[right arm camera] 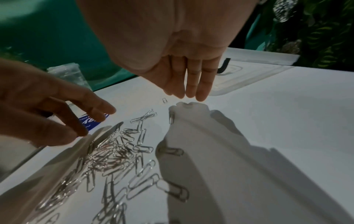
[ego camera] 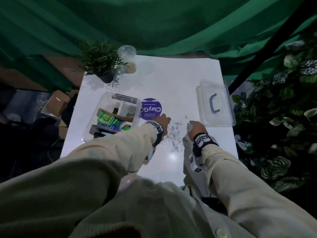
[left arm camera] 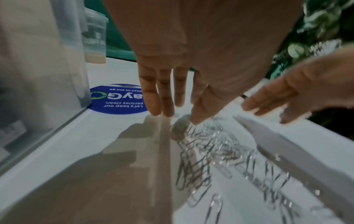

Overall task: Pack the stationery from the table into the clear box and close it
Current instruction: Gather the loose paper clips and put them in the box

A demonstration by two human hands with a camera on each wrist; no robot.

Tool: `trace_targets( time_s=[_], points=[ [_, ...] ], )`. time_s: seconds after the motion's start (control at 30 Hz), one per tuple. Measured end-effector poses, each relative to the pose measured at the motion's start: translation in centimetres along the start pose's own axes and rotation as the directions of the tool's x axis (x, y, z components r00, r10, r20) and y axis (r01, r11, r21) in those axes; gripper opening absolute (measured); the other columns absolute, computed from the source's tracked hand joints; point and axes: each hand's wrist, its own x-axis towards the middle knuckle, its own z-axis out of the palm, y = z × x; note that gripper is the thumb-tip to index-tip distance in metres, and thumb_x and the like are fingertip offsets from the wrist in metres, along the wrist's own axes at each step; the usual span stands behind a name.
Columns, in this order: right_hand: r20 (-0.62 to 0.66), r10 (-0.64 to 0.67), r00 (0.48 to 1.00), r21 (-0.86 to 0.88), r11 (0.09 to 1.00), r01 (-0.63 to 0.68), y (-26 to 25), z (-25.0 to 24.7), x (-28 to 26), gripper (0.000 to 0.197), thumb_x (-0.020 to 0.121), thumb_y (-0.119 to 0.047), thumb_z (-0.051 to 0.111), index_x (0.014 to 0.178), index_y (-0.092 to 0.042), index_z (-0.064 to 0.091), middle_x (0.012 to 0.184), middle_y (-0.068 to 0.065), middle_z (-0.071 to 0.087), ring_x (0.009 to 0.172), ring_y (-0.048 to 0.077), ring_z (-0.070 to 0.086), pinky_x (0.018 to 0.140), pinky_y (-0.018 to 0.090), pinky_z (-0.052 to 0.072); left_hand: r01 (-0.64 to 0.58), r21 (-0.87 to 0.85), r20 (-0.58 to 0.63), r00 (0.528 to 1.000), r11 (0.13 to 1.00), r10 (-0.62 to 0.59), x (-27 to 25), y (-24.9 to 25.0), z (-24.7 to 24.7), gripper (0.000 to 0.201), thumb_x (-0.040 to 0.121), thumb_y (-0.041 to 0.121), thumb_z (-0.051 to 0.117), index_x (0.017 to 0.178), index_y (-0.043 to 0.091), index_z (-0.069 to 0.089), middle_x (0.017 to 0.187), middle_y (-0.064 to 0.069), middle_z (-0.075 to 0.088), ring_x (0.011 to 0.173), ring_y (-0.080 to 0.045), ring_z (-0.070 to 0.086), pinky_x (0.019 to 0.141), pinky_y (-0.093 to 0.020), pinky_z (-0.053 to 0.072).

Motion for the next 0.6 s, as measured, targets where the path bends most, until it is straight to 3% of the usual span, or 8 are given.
trace_targets(
  time_s=[0.03, 0.07, 0.13, 0.2, 0.37, 0.47, 0.53, 0.6],
  points=[
    [0.012, -0.040, 0.999, -0.038, 0.998, 0.041, -0.2, -0.1, 0.7, 0.018, 0.087, -0.004, 0.047, 0.097, -0.012, 0.059, 0.115, 0.011, 0.061, 0.110, 0.031, 0.058, 0.080, 0.032, 0.047, -0.011, 0.028, 0.003, 1.000, 1.000, 0.011, 0.2, 0.1, 0.3, 0.054, 0.081, 0.006, 0.060, 0.131, 0.011, 0.041, 0.125, -0.012, 0.043, 0.111, -0.032, 0.054, 0.079, -0.038, 0.049],
    [0.026, -0.069, 0.997, -0.071, 0.995, 0.071, -0.5, -0.2, 1.4, 0.016, 0.086, -0.003, 0.047, 0.094, -0.013, 0.056, 0.113, 0.010, 0.061, 0.108, 0.030, 0.058, 0.078, 0.031, 0.047, -0.009, 0.035, 0.002, 1.000, 0.999, 0.009, 0.2, 0.1, 0.6, 0.057, 0.078, 0.003, 0.063, 0.130, 0.010, 0.040, 0.123, -0.013, 0.042, 0.108, -0.033, 0.055, 0.076, -0.039, 0.049],
    [0.050, -0.116, 0.992, -0.100, 0.988, 0.120, -1.2, -0.1, 2.9, 0.026, 0.087, -0.005, 0.049, 0.112, -0.012, 0.055, 0.125, 0.009, 0.055, 0.120, 0.029, 0.052, 0.093, 0.036, 0.047, 0.029, 0.037, 0.000, 1.000, 0.999, -0.029, 0.4, 0.1, 1.2, 0.063, 0.075, 0.001, 0.066, 0.130, 0.009, 0.037, 0.122, -0.013, 0.040, 0.107, -0.033, 0.054, 0.074, -0.041, 0.049],
    [0.101, -0.141, 0.985, -0.150, 0.976, 0.155, -1.7, 0.4, 4.1, 0.043, 0.088, -0.008, 0.053, 0.130, -0.008, 0.045, 0.143, 0.009, 0.039, 0.135, 0.028, 0.037, 0.106, 0.042, 0.040, 0.072, 0.046, -0.019, 0.997, 0.996, -0.071, 0.7, 0.2, 1.8, 0.064, 0.074, 0.003, 0.068, 0.130, 0.009, 0.037, 0.122, -0.012, 0.039, 0.109, -0.033, 0.052, 0.075, -0.041, 0.048],
    [0.188, -0.165, 0.968, -0.298, 0.930, 0.216, -1.5, 2.5, 4.4, 0.079, 0.080, -0.009, 0.061, 0.147, -0.003, 0.018, 0.157, 0.013, 0.007, 0.146, 0.031, 0.008, 0.108, 0.047, 0.036, 0.043, 0.134, -0.015, 0.999, 0.990, -0.041, 1.1, 1.2, 2.3, 0.078, 0.064, 0.007, 0.079, 0.131, 0.006, 0.039, 0.125, -0.012, 0.038, 0.111, -0.031, 0.047, 0.075, -0.039, 0.050],
    [0.215, -0.279, 0.936, -0.332, 0.881, 0.339, -0.2, 3.7, 3.1, 0.092, 0.076, -0.009, 0.064, 0.151, -0.005, 0.011, 0.161, 0.008, 0.000, 0.148, 0.030, 0.000, 0.112, 0.043, 0.033, -0.049, 0.160, -0.020, 0.998, 0.986, 0.053, 1.3, 1.3, 3.2, 0.061, 0.070, 0.006, 0.072, 0.126, 0.009, 0.047, 0.120, -0.011, 0.043, 0.105, -0.031, 0.051, 0.069, -0.039, 0.048],
    [0.209, -0.348, 0.914, -0.289, 0.871, 0.397, 1.0, 4.4, 2.1, 0.088, 0.076, -0.005, 0.061, 0.151, -0.010, 0.016, 0.161, 0.003, 0.005, 0.149, 0.025, 0.002, 0.111, 0.041, 0.035, -0.090, 0.147, -0.044, 0.994, 0.985, 0.098, 1.2, 1.0, 3.6, 0.043, 0.078, 0.009, 0.063, 0.119, 0.014, 0.054, 0.114, -0.009, 0.048, 0.100, -0.031, 0.055, 0.069, -0.039, 0.050],
    [0.182, -0.403, 0.897, -0.229, 0.869, 0.437, 1.9, 4.9, 0.8, 0.083, 0.074, 0.000, 0.058, 0.148, -0.016, 0.024, 0.160, -0.003, 0.013, 0.149, 0.020, 0.006, 0.106, 0.040, 0.041, -0.055, 0.084, -0.106, 0.992, 0.995, 0.064, 1.2, 0.5, 3.6, 0.038, 0.082, 0.011, 0.057, 0.118, 0.018, 0.055, 0.113, -0.007, 0.049, 0.102, -0.029, 0.056, 0.073, -0.040, 0.051]
  ],
)
